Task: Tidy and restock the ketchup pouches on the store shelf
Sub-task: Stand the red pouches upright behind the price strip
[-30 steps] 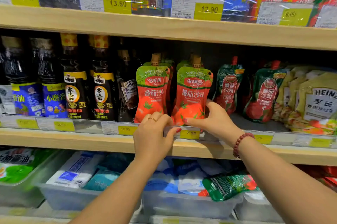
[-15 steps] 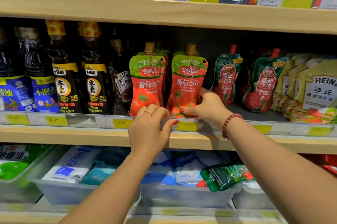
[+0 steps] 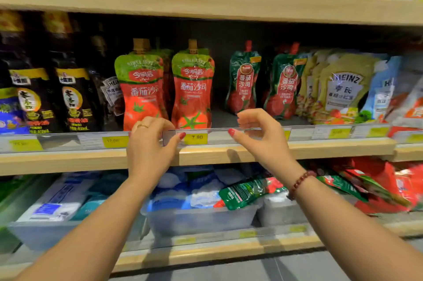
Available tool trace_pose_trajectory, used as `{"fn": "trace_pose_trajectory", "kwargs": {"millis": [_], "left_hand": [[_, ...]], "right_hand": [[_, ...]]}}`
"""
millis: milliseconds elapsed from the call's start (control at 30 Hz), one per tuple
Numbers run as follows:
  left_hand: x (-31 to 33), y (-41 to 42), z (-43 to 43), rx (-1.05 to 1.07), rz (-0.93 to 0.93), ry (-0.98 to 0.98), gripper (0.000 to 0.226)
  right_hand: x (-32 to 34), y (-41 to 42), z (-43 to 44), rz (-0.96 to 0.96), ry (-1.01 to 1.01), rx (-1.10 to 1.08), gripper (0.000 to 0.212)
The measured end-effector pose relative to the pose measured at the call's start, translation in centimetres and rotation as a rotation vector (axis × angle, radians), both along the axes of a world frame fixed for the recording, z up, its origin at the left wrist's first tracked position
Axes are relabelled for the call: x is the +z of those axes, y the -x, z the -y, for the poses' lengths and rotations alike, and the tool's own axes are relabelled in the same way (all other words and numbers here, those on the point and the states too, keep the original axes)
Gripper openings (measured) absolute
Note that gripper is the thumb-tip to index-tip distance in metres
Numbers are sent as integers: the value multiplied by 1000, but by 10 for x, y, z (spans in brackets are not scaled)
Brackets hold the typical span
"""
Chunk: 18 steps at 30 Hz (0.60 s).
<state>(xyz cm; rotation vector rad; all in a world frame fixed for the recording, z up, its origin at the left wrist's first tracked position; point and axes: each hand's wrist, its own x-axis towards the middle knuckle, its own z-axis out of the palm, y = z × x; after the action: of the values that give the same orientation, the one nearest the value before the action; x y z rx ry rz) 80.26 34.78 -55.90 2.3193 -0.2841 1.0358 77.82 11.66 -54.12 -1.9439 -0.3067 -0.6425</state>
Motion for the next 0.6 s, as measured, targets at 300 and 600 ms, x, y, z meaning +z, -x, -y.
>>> {"fn": "trace_pose_trajectory", "kwargs": {"millis": [300,600], "left_hand": [[10,14,115,-275,83,-63,25],[5,-2,206,-327,42,-123,28]], "right_hand": [[-64,62,89,-51,160,-158,31],[-69,84,210,-91,493,-719,41]]}}
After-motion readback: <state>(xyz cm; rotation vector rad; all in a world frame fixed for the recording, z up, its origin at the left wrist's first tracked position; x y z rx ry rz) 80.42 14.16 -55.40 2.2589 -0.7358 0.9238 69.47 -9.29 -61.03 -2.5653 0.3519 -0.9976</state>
